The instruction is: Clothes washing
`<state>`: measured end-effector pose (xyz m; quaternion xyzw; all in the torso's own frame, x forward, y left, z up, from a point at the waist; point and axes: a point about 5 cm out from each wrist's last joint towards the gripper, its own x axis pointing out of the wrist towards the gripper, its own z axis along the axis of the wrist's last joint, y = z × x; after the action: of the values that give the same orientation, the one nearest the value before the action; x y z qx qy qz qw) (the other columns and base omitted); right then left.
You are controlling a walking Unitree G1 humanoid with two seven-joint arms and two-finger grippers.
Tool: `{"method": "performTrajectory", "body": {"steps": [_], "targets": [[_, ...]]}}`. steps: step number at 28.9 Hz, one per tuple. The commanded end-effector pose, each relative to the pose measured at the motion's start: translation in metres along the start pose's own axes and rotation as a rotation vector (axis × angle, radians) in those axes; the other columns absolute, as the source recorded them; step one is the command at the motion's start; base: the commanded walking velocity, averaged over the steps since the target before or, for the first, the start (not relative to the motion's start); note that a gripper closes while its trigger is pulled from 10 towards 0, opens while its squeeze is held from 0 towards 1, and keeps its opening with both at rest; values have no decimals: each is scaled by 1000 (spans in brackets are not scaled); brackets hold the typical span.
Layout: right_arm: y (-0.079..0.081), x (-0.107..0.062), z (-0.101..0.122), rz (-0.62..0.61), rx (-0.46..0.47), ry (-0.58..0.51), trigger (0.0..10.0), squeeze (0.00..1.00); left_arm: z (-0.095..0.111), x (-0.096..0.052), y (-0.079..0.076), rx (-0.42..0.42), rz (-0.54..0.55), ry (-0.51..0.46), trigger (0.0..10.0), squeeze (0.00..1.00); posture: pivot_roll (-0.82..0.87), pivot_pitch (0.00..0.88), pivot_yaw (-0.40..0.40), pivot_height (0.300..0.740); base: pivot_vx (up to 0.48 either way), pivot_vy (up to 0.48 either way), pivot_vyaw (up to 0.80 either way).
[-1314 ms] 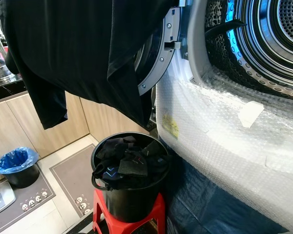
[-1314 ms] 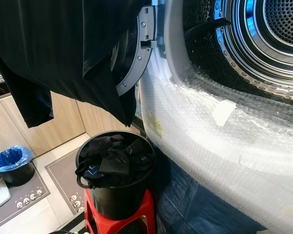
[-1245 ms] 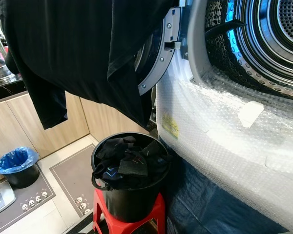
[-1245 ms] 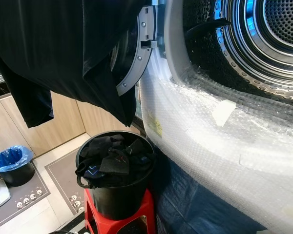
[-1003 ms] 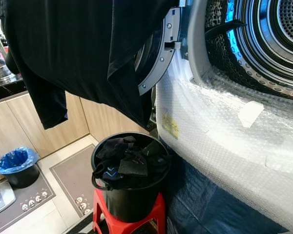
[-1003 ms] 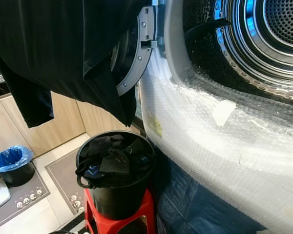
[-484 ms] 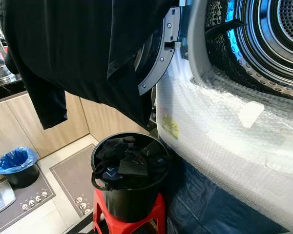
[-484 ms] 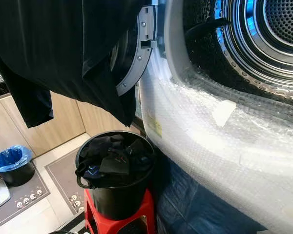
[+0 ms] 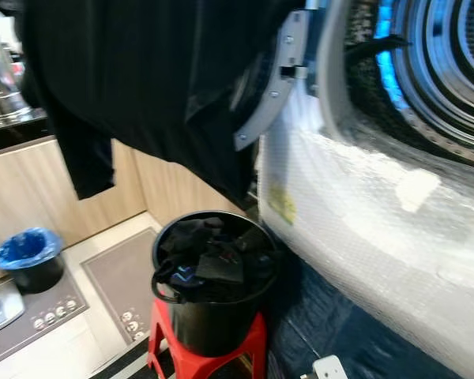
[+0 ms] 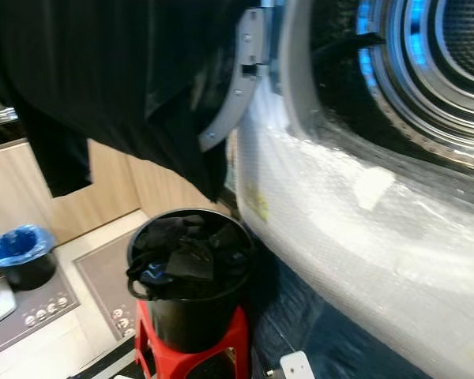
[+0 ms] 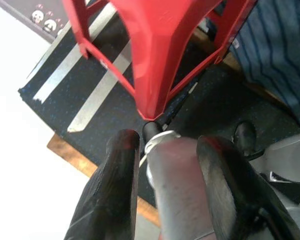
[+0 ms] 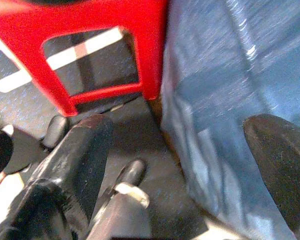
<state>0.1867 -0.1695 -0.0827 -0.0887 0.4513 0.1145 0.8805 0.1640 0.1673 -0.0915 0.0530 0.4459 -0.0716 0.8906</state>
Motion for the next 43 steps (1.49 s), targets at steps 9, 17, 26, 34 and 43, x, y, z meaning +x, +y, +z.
{"method": "performTrajectory", "body": {"steps": [9, 17, 26, 34, 43], "targets": [[-1, -2, -12, 9, 0, 41, 10000, 0, -5, -1, 1, -25, -3, 12, 10000, 0, 89, 0, -48, 740, 0, 0, 0], [-2, -3, -13, 10, 24, 41, 10000, 1000, -3, -1, -1, -26, -23, 9, 10000, 1000, 77, 0, -36, 740, 0, 0, 0], [-10, -5, -15, -43, 97, 18, 10000, 0, 2, 1, -1, 52, -64, 14, 10000, 0, -57, 0, 62, 740, 0, 0, 0], [-27, -12, -27, -109, 158, 23, 10000, 0, 15, 5, -11, 57, -89, -11, 10000, 0, -86, 0, 69, 740, 0, 0, 0], [-26, -12, -25, -114, 127, -9, 10000, 0, 17, 5, -11, 135, -105, -15, 10000, 0, -116, 0, 82, 740, 0, 0, 0]]}}
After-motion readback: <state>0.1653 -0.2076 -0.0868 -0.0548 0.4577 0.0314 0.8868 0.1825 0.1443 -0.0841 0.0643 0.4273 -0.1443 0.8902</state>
